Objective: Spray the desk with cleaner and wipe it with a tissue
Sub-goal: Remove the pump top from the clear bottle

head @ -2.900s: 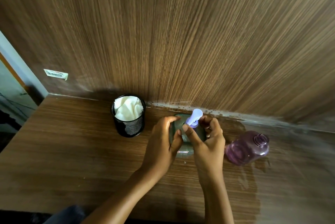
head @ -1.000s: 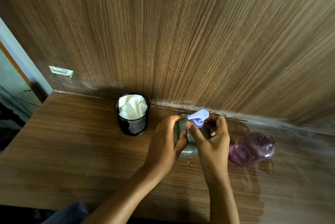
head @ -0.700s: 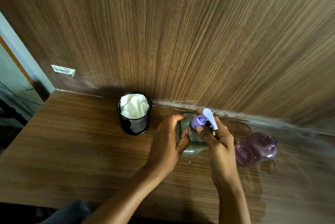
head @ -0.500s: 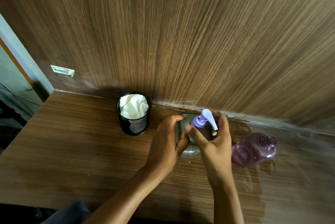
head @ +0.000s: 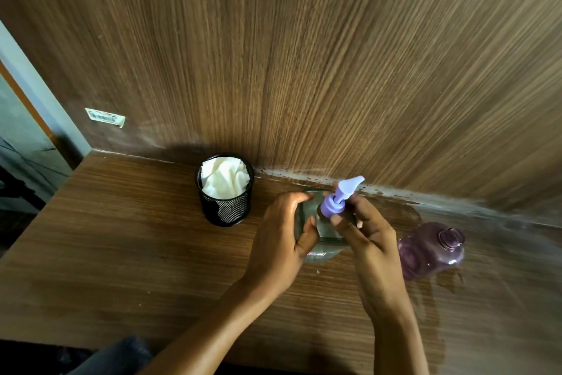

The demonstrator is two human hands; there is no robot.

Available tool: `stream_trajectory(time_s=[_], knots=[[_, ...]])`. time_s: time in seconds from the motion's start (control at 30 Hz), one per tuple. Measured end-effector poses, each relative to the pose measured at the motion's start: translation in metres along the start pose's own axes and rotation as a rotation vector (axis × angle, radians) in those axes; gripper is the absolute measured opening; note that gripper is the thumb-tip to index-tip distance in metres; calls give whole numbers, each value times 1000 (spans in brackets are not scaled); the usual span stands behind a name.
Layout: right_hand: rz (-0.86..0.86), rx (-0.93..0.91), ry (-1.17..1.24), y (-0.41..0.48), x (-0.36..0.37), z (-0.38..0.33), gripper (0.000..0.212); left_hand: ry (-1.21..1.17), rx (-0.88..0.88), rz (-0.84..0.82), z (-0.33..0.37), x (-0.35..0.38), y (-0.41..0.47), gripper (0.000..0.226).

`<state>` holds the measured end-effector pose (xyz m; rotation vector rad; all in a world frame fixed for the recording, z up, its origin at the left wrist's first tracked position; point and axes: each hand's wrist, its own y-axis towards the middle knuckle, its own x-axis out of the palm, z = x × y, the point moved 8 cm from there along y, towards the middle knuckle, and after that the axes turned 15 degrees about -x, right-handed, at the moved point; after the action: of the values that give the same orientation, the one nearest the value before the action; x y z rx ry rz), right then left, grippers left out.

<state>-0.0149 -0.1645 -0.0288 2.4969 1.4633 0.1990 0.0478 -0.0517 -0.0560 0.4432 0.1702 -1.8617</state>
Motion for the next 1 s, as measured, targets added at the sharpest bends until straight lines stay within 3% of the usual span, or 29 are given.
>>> stream_trajectory(time_s=[0.13,0.27,0.47,0.63,0.73,0.9,1.0], knots=[[80,-45,-146,1,1,0,52,-13,-6,3,-2,1,1,31],[139,-93,-300,3,1,1,34,-15,-18,4,-4,0,1,35],[50,-84,-206,2,3,-2,18,-10,-8,-5,-2,1,1,31],[65,5,13,0,0,2,45,-14,-13,-2,-3,2,2,31],[87,-62,-162,1,2,-2,62,-17,-11,-2,-4,2,2,34],[207,-172,-470,0,4,-12,25,-34,-35,-25,-5,3,2,41],[218,-196,-526,0,2,-20,18,-16,-38,-38,-4,2,2,42]])
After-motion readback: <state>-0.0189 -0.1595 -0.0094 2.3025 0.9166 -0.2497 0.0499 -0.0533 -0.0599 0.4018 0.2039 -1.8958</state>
